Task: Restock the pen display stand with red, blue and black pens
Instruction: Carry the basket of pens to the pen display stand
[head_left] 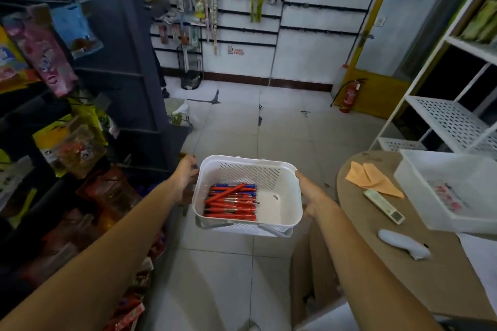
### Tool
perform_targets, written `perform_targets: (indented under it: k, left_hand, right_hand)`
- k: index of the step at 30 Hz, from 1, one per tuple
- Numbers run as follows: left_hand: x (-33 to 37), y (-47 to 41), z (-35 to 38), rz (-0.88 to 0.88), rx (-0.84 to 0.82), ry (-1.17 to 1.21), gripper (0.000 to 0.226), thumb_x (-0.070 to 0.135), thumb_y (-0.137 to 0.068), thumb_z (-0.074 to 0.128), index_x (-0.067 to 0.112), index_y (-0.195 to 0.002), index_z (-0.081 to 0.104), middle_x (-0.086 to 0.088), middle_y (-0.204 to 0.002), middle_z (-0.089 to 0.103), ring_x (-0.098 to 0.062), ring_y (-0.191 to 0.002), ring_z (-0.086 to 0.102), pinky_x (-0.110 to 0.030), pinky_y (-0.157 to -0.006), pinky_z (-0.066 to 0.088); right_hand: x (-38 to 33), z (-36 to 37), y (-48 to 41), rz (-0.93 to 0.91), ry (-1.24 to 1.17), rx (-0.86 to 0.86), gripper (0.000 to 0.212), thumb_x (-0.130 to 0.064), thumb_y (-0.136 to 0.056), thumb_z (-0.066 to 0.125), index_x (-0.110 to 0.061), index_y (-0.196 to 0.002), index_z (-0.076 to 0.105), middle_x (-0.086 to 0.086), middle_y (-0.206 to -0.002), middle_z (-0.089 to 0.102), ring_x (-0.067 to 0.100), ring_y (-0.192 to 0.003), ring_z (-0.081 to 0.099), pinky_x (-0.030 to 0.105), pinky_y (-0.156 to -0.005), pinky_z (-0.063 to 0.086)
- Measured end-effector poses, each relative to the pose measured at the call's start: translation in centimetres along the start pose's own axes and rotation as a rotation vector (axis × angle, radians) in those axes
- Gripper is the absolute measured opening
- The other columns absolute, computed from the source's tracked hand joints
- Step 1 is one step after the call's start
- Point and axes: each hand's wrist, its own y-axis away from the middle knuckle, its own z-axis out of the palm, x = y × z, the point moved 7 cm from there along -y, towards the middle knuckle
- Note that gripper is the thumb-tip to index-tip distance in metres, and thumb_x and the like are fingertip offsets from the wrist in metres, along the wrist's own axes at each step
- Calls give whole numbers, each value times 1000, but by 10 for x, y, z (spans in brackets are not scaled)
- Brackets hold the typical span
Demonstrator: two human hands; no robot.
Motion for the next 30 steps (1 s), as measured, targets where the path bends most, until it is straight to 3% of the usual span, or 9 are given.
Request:
perform_targets:
  k: [8,10,12,16,17,18,20,25,30]
  left_hand:
    - [55,-82,48,18,-9,13,37,43,-81,40,10,-76,55,-38,-95,54,-29,-65,54,-48,-108,31]
    - [67,-95,61,-15,-60,38,62,44,-80,38,-9,-108,54,-36,-122,50,-55,-91,54,-50,-109,28]
    - [81,-106,72,-35,-115,-1,72,40,-86,32,-10,-137,31,-43,-113,47,-61,-101,48,-50,-112,23]
    - [115,-147,77,30,-110,-19,69,38,-89,28,-8,-140,32,-9,-67,43,-23,-58,41,-36,-91,44]
    - [122,-163,77,8,-77,-21,66,37,-89,27,-18,-124,21,-8,-67,42,-22,-57,39,-32,-77,46]
    - [132,-164,82,1,-104,-14,34,36,-88,27,7,-90,45,-8,-67,41,-22,-56,38,-28,-65,42]
    - [150,-187,80,-4,-82,-50,37,35,-86,29,9,-71,50,-8,-66,42,-23,-56,38,-26,-57,36]
    - [208,-262,73,3,-73,-154,47,38,-86,32,7,-104,63,-14,-95,57,-29,-84,53,-34,-72,45]
    - [270,-320,67,27,-87,-175,44,36,-87,32,11,-107,62,-14,-105,60,-30,-93,56,-35,-72,48]
  right_hand:
    - [-74,-35,-91,-2,26,9,26,-40,-95,54,-18,-87,63,4,-80,65,20,-71,60,32,-66,51]
    - [-86,-39,-115,-5,12,23,38,-48,-94,51,-15,-105,66,7,-94,70,25,-78,64,30,-65,52]
    - [-97,-43,-142,3,4,55,52,-53,-93,49,-14,-125,59,9,-120,66,30,-99,64,37,-81,54]
    - [-124,-42,-176,-6,10,112,50,-48,-96,47,-11,-128,54,8,-127,60,31,-115,58,47,-102,46]
    - [-130,-40,-186,0,14,115,50,-48,-96,48,-11,-128,54,11,-126,61,32,-113,59,49,-102,46]
    - [-138,-38,-198,-4,18,118,50,-48,-95,48,-11,-128,55,13,-126,62,33,-111,60,50,-101,47]
    - [-151,-32,-225,-7,13,119,52,-49,-93,50,-11,-129,55,14,-126,62,34,-111,61,51,-100,47]
    - [-192,-6,-283,49,33,144,53,-51,-93,50,-13,-129,54,12,-125,61,34,-112,60,49,-99,47]
    - [-251,18,-330,26,18,121,43,-48,-95,50,-13,-117,59,10,-99,66,27,-80,62,33,-61,50]
